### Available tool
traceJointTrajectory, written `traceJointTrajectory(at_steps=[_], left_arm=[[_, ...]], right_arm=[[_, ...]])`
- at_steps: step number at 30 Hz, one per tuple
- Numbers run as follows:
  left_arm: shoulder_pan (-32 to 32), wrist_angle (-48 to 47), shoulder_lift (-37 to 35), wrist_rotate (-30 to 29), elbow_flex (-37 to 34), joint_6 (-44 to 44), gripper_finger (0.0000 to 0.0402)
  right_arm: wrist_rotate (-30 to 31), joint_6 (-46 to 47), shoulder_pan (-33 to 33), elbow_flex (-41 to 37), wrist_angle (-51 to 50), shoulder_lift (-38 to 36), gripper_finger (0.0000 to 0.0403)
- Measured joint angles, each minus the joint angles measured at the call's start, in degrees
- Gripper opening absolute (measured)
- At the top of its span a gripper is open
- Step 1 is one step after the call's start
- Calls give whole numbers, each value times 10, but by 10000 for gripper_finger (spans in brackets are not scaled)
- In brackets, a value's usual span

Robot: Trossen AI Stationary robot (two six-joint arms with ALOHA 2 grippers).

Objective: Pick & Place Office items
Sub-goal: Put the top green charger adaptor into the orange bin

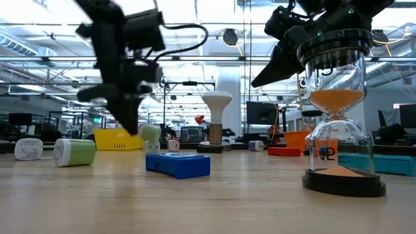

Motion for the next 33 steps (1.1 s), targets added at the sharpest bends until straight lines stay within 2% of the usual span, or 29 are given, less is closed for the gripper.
traceJointTrajectory(at_steps=[6, 13, 19, 22, 33], left_arm=[[-18, -199, 37, -23, 130, -28, 3], [-46, -358, 158, -56, 231, -54, 2], [-60, -420, 254, -70, 291, -55, 1], [-65, -442, 284, -82, 314, -50, 2], [-62, -521, 305, -95, 333, -55, 4]], right_arm=[[0, -1, 0, 0, 0, 0, 4], [0, -2, 0, 0, 0, 0, 4], [5, -5, 27, 0, -12, -6, 4], [36, -6, 48, 0, -14, -6, 4], [62, -11, 64, 0, -13, -6, 4]])
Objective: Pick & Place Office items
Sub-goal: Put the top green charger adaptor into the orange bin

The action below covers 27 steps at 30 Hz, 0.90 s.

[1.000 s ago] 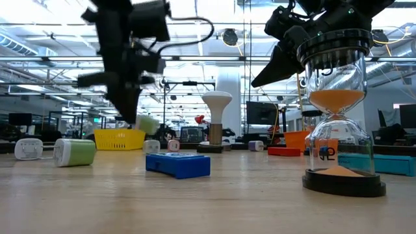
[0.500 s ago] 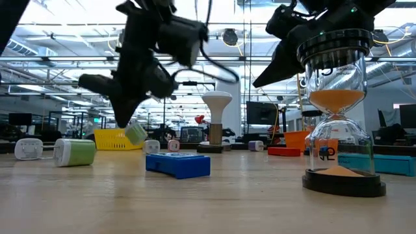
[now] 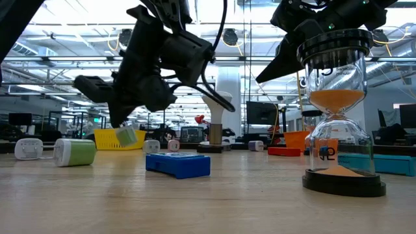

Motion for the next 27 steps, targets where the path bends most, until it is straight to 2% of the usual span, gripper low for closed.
traceJointTrajectory(at_steps=[5, 18, 27], left_arm=[[6, -6, 9, 25, -2, 5, 4], [9, -12, 44, 18, -2, 14, 8], [-1, -5, 43, -2, -3, 0, 81]], right_arm=[[0, 0, -2, 0, 1, 0, 4], [0, -5, -2, 0, 3, 0, 4], [0, -9, -2, 0, 3, 0, 4]])
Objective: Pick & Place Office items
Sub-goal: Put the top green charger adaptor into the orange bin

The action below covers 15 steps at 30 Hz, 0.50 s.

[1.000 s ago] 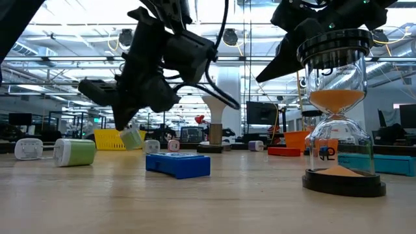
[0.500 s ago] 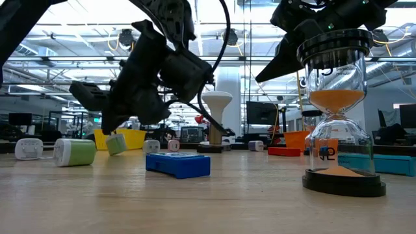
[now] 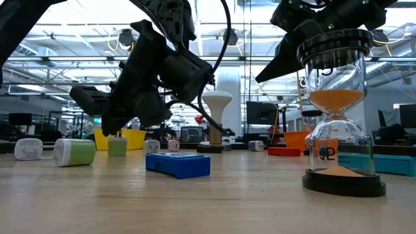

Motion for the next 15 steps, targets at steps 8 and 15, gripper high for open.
traceJointTrajectory(at_steps=[8, 15], left_arm=[[-3, 0, -17, -20, 2, -44, 151], [-4, 12, -138, -14, -18, -138, 180]], right_arm=[[0, 0, 0, 0, 0, 0, 4], [0, 0, 0, 0, 1, 0, 4]])
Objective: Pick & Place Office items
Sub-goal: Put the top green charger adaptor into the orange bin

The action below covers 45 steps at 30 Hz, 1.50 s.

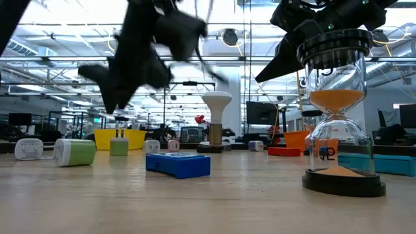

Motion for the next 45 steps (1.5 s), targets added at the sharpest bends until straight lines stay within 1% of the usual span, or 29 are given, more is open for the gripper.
traceJointTrajectory(at_steps=[2, 5, 7, 9, 11, 14, 16, 19, 24, 26, 28, 33, 38, 41, 45], left_arm=[[-2, 38, -59, 0, -32, -39, 181], [-3, 130, -157, 17, -108, -110, 182], [3, 188, -215, 36, -164, -186, 182], [13, 241, -265, 68, -217, -274, 182], [21, 302, -300, 104, -261, -339, 182], [27, 373, -329, 117, -308, -389, 188], [37, 401, -329, 116, -321, -402, 203], [48, 430, -317, 115, -326, -405, 237], [67, 435, -285, 86, -327, -379, 297], [72, 437, -272, 85, -327, -379, 312], [74, 452, -259, 86, -327, -377, 319], [74, 480, -229, 91, -326, -365, 308], [74, 484, -200, 93, -326, -367, 283], [74, 488, -187, 111, -326, -367, 268], [74, 487, -171, 113, -326, -373, 241]], right_arm=[[0, 0, 0, 0, -1, 0, 4], [0, 0, 0, 0, -2, 0, 4], [0, 0, 0, 0, -1, 0, 4], [0, 0, 0, 0, 1, 0, 4], [0, 0, 0, 0, 1, 0, 4], [0, 0, 0, 0, 11, 0, 4], [0, 0, 0, 0, 15, 0, 4], [0, 0, 0, 0, 15, 0, 4], [0, 0, 0, 0, 14, 0, 4], [-1, 0, 0, 0, 13, 0, 4], [-1, 0, 0, 0, 13, 0, 4], [-1, 0, 0, 0, 13, 0, 4], [-1, 0, 0, 0, 13, 0, 4], [-1, 0, 0, 0, 13, 0, 4], [-1, 0, 0, 0, 13, 0, 4]])
